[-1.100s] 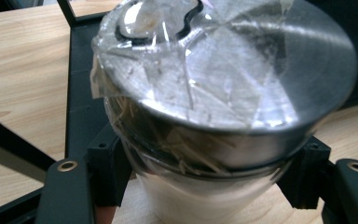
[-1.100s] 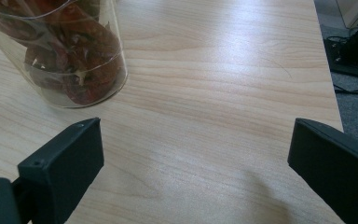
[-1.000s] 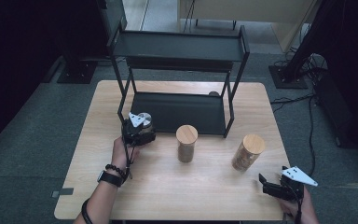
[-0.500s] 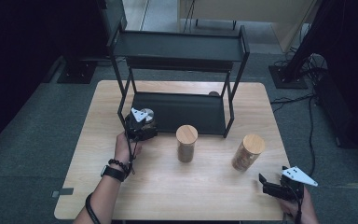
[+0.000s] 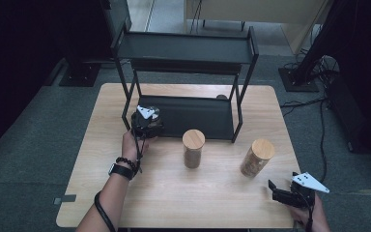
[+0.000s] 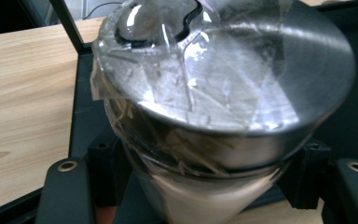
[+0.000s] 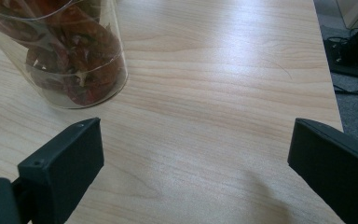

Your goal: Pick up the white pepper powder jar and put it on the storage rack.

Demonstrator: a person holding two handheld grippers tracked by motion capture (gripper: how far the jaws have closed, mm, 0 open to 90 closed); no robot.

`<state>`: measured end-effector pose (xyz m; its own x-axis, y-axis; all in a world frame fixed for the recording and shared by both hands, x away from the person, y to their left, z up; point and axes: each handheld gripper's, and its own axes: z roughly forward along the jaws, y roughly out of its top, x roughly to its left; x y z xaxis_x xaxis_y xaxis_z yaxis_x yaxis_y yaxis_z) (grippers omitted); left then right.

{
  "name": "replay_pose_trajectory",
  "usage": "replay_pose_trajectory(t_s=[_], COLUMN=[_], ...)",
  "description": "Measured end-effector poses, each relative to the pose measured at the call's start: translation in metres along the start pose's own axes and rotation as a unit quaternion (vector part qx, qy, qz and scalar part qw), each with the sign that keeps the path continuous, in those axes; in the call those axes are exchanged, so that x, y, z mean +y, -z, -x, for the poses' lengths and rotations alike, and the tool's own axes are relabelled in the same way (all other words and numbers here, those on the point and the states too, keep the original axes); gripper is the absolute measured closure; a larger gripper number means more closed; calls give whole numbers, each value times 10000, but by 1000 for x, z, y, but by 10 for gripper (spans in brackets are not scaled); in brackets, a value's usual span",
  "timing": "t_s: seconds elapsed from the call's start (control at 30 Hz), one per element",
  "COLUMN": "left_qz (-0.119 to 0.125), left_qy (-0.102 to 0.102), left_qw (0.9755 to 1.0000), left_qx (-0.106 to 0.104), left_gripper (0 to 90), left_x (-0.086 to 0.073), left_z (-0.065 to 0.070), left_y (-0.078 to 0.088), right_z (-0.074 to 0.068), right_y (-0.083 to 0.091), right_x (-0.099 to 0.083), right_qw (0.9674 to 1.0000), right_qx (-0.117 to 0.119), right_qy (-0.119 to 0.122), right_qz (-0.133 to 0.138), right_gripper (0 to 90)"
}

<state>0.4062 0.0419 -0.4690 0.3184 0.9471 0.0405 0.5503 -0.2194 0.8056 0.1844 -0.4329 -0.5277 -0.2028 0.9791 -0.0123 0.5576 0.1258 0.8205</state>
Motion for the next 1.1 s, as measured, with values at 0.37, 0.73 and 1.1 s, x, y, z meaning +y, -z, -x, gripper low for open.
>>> replay_pose_trajectory(t_s=[0.37, 0.73, 1.1], left_qz=[-28, 51, 4], left_qy=[-25, -2, -1], left_qw=[9995, 9994, 9997], left_qx=[302, 335, 234], left_gripper=[311, 301, 225], left_x=[-3, -10, -24], left_z=[-2, -3, -5], left_y=[-13, -12, -7], right_z=[0, 0, -1], right_y=[0, 0, 0], right_x=[0, 0, 0], right_qw=[10000, 10000, 10000], right_qx=[1, -6, -32], right_qy=[5, 13, 14], right_qz=[5, 6, 1], right_gripper=[33, 33, 33])
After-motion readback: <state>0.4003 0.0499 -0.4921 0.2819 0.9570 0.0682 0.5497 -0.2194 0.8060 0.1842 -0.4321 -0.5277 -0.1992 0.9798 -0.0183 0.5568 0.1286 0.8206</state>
